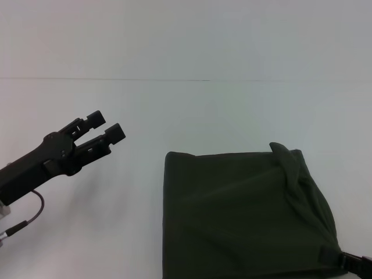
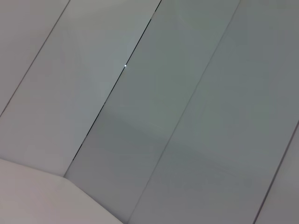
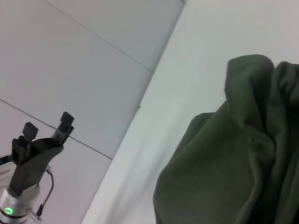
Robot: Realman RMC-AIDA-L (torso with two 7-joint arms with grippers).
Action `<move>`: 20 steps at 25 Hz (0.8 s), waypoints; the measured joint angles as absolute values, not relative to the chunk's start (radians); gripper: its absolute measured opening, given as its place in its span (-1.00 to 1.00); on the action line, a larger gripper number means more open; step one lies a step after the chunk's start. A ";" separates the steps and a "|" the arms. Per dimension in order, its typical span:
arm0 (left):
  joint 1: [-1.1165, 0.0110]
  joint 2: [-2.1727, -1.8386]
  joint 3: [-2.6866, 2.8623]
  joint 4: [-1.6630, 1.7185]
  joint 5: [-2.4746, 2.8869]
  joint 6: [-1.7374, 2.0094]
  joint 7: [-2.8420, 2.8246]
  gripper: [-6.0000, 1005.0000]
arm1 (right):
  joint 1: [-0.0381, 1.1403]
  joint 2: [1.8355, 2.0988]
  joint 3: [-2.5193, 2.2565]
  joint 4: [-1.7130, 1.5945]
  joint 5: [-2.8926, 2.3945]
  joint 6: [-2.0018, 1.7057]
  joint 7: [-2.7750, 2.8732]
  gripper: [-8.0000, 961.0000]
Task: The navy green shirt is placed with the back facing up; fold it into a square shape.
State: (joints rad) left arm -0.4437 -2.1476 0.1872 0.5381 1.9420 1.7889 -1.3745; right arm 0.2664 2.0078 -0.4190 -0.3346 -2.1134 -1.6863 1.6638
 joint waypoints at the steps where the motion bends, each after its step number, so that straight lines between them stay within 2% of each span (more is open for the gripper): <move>1: -0.443 -2.148 0.187 0.538 1.942 1.788 -1.374 0.88 | 0.261 2.007 -0.419 -0.337 -2.113 -1.685 1.662 -0.90; 13: -0.447 -2.149 0.187 0.530 1.942 1.773 -1.372 0.88 | 0.252 2.007 -0.418 -0.345 -2.155 -1.567 1.696 -0.90; 19: -0.446 -2.149 0.187 0.529 1.940 1.764 -1.365 0.88 | 0.260 1.982 -0.407 -0.362 -2.149 -1.640 1.689 -0.89; 20: -0.446 -2.149 0.187 0.528 1.940 1.762 -1.362 0.88 | 0.259 1.982 -0.396 -0.373 -2.148 -1.658 1.679 -0.84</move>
